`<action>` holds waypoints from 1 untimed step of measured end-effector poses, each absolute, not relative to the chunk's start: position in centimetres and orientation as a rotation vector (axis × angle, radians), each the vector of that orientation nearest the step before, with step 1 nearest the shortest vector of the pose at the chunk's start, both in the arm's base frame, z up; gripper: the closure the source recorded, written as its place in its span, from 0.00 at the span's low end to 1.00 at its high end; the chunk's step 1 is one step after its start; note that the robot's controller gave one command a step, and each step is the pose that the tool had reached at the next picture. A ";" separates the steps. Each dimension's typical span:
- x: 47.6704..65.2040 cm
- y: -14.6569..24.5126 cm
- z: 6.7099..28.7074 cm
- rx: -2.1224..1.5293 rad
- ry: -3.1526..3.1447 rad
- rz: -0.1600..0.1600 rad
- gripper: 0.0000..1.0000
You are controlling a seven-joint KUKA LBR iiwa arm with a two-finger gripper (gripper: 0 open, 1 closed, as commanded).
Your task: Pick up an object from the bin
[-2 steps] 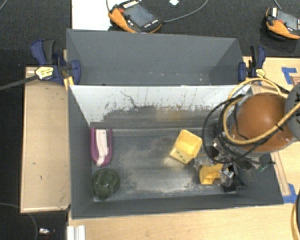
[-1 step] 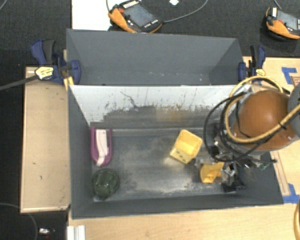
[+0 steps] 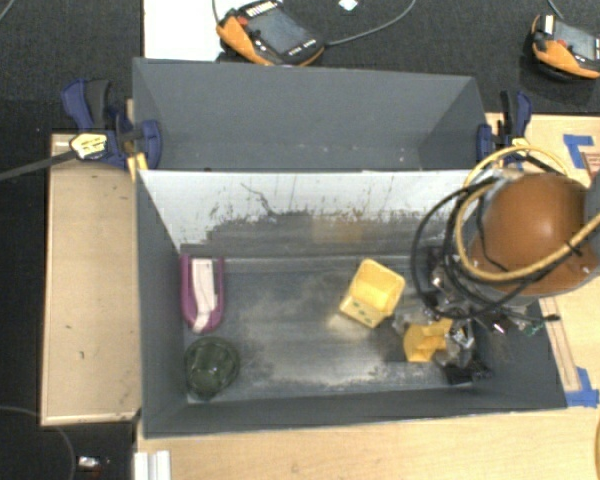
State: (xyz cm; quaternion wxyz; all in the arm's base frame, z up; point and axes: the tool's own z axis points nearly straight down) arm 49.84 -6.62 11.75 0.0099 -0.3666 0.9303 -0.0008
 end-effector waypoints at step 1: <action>49.9 -6.6 14.3 -1.139 2.906 -0.002 1.00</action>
Offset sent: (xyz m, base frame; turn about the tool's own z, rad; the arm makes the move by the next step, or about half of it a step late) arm -0.0002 0.0002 0.0560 0.0030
